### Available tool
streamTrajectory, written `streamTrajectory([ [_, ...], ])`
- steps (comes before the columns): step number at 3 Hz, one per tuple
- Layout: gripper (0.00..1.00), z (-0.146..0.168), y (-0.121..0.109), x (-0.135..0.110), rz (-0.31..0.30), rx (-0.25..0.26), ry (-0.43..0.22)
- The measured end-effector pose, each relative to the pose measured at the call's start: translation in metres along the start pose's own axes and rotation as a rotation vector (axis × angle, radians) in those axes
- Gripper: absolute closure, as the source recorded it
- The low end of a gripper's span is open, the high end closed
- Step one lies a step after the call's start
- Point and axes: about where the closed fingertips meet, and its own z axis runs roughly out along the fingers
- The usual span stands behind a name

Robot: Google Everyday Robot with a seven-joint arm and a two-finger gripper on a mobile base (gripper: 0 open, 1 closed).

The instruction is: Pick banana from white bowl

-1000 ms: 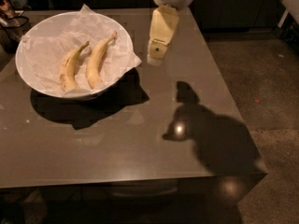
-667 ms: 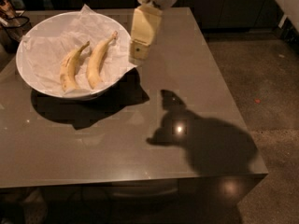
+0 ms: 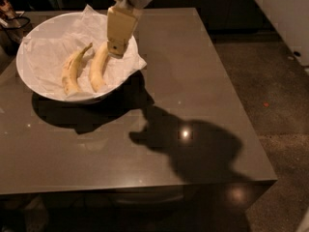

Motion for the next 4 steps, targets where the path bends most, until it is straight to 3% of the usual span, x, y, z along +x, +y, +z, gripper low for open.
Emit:
streamTrajectory([
  [2,0.39,0.036,-0.004,-0.026,0.004,-0.04,0.04],
  [3,0.43,0.058,-0.015,-0.031,0.058,-0.035,0.088],
  [4,0.4,0.07,-0.031,-0.021,0.171,-0.002,0.137],
])
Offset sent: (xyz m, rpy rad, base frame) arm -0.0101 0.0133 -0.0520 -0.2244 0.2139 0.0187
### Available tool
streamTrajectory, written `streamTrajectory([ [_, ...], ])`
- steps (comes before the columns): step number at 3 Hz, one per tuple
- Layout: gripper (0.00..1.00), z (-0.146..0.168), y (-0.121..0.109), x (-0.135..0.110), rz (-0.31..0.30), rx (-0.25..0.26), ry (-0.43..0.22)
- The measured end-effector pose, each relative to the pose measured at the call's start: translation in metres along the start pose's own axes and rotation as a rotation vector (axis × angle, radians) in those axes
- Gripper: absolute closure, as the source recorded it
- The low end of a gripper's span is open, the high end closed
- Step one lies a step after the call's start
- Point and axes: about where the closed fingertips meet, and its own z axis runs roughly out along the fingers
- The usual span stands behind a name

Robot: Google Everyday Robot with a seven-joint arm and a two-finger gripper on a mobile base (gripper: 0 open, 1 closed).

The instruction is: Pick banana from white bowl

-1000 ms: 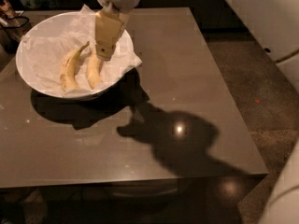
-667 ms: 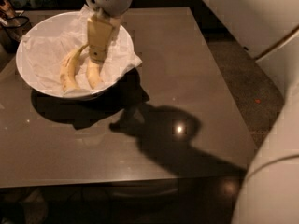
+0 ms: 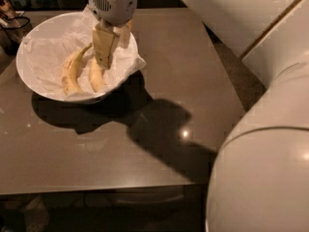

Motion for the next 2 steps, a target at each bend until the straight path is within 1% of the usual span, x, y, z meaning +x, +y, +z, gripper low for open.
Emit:
streamTrajectory([
  [1,0.25,0.007,-0.008,0.006,0.063,-0.008,0.016],
  [2,0.05,0.008,-0.012,-0.004,0.062,0.007,-0.022],
])
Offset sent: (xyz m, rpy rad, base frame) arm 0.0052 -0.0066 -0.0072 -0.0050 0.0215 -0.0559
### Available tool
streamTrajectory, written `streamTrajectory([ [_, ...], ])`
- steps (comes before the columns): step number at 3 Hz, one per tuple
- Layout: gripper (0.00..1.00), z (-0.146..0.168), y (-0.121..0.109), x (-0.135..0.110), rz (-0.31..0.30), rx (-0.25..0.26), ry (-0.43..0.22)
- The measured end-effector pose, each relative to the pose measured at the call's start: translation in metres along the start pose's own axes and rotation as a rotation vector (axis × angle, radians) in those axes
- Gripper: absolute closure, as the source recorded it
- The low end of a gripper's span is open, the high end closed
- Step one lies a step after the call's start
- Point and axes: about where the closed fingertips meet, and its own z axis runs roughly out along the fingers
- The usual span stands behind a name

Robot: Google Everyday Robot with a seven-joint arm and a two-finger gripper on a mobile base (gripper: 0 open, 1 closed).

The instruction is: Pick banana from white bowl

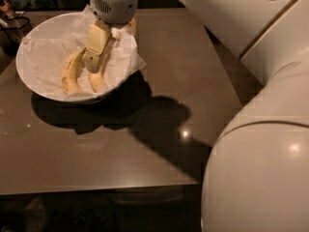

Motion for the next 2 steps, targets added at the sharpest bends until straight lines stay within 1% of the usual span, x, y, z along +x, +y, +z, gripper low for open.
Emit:
streamTrajectory([
  [1,0.0,0.001,-0.0021,-0.0074,-0.001,0.009,-0.026],
  [2,0.0,0.0011,-0.0021,-0.0076,-0.001,0.009,-0.026],
])
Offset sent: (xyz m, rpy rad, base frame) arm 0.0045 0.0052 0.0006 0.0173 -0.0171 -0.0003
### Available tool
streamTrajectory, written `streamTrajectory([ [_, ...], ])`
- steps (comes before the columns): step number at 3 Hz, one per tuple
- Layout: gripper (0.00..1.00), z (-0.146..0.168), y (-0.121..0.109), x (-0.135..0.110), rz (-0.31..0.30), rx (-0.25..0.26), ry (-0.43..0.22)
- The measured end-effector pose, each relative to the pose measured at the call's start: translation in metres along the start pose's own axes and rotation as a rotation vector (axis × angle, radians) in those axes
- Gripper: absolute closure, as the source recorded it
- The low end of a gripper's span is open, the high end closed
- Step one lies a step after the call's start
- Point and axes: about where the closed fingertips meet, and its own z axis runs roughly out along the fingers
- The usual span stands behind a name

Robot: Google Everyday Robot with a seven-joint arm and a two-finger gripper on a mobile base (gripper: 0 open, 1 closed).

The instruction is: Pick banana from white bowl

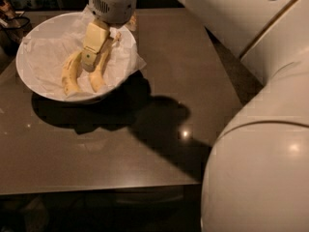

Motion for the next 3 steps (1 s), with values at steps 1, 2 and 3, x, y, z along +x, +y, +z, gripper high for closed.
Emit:
streamTrajectory([
  [1,0.0,0.005,-0.003,-0.003,0.064,0.01,-0.007],
  [2,0.0,0.023,-0.005,-0.004,0.176,0.013,0.031],
  [3,0.0,0.038,-0.011,-0.009,0.259,0.013,0.06],
])
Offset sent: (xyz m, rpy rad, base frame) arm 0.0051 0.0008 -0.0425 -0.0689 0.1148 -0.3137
